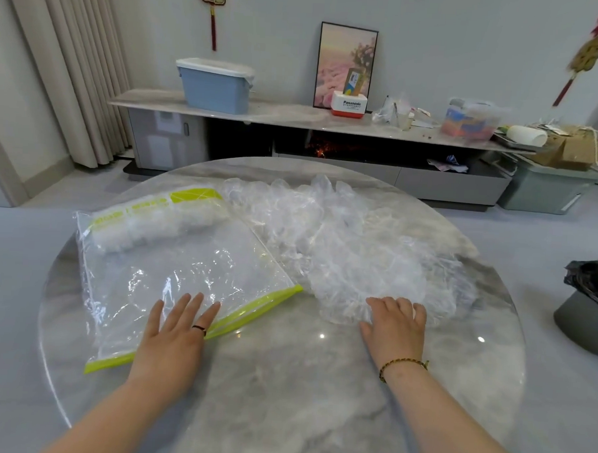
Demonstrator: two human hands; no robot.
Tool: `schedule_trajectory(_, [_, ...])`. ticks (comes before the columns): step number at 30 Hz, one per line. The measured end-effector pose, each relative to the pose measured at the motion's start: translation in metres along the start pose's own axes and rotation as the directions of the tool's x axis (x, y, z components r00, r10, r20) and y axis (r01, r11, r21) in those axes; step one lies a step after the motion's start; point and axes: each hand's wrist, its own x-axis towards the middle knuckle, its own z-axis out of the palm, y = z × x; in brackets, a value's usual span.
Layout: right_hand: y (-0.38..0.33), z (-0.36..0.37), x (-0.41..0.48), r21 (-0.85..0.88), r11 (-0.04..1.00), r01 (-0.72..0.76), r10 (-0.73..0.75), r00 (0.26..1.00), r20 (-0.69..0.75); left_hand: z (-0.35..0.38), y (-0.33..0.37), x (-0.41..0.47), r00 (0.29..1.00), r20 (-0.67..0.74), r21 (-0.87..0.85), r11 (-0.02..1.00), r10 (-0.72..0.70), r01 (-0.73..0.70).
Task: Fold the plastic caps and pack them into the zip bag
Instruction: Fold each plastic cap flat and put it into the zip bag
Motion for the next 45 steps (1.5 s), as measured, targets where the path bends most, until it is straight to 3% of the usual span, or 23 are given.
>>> schedule_trajectory(6, [-0.007, -0.007, 0.008, 0.040, 0.999, 0.011, -0.008, 0.997, -0.082, 0.004, 0.001, -0.001, 1.000, 0.000, -0.001, 1.000, 0.027, -0.027])
schedule_trajectory(12, [-0.032, -0.001, 0.011, 0.092, 0.987, 0.134, -0.131, 0.990, -0.047, 0.002, 0.011, -0.006, 0.999, 0.010, -0.063, 0.997, 0.050, -0.049])
schedule_trajectory(15, [-0.050, 0.006, 0.019, 0.051, 0.992, 0.116, -0.116, 0.993, -0.012, 0.006, 0.012, -0.010, 0.998, -0.027, -0.093, 0.994, 0.055, -0.057])
schedule_trajectory(22, [-0.049, 0.025, 0.034, 0.089, 0.983, 0.158, -0.112, 0.916, -0.386, 0.008, 0.009, -0.009, 0.999, -0.025, -0.172, 0.984, 0.036, -0.040])
schedule_trajectory(24, [-0.046, 0.021, 0.029, 0.145, 0.971, 0.191, -0.115, 0.902, -0.417, 0.006, 0.011, -0.005, 0.999, -0.017, -0.173, 0.984, 0.044, -0.047])
schedule_trajectory(27, [-0.046, 0.020, 0.018, 0.226, 0.899, 0.376, -0.216, 0.827, -0.518, 0.000, 0.017, 0.000, 0.998, -0.010, -0.208, 0.976, 0.063, -0.063])
schedule_trajectory(29, [-0.048, 0.023, 0.001, 0.273, 0.794, 0.543, -0.328, 0.762, -0.559, -0.007, 0.021, 0.002, 0.996, -0.013, -0.257, 0.963, 0.084, -0.084])
schedule_trajectory(32, [-0.050, 0.023, -0.031, 0.328, 0.630, 0.704, -0.510, 0.694, -0.508, -0.020, 0.025, 0.001, 0.989, -0.037, -0.317, 0.937, 0.141, -0.145])
schedule_trajectory(35, [-0.049, 0.025, -0.065, 0.391, 0.528, 0.754, -0.607, 0.657, -0.447, -0.025, 0.031, -0.006, 0.962, -0.043, -0.336, 0.903, 0.270, -0.269])
schedule_trajectory(39, [-0.044, 0.019, -0.096, 0.452, 0.429, 0.782, -0.674, 0.610, -0.416, -0.026, 0.041, -0.018, 0.871, 0.022, -0.260, 0.844, 0.490, -0.469])
schedule_trajectory(41, [-0.038, 0.014, -0.105, 0.362, 0.476, 0.802, -0.726, 0.590, -0.352, -0.029, 0.042, -0.023, 0.844, 0.074, -0.293, 0.820, 0.531, -0.491])
schedule_trajectory(45, [-0.023, 0.011, -0.114, 0.128, 0.690, 0.712, -0.688, 0.701, -0.191, -0.041, 0.036, -0.025, 0.834, 0.077, -0.388, 0.787, 0.546, -0.480])
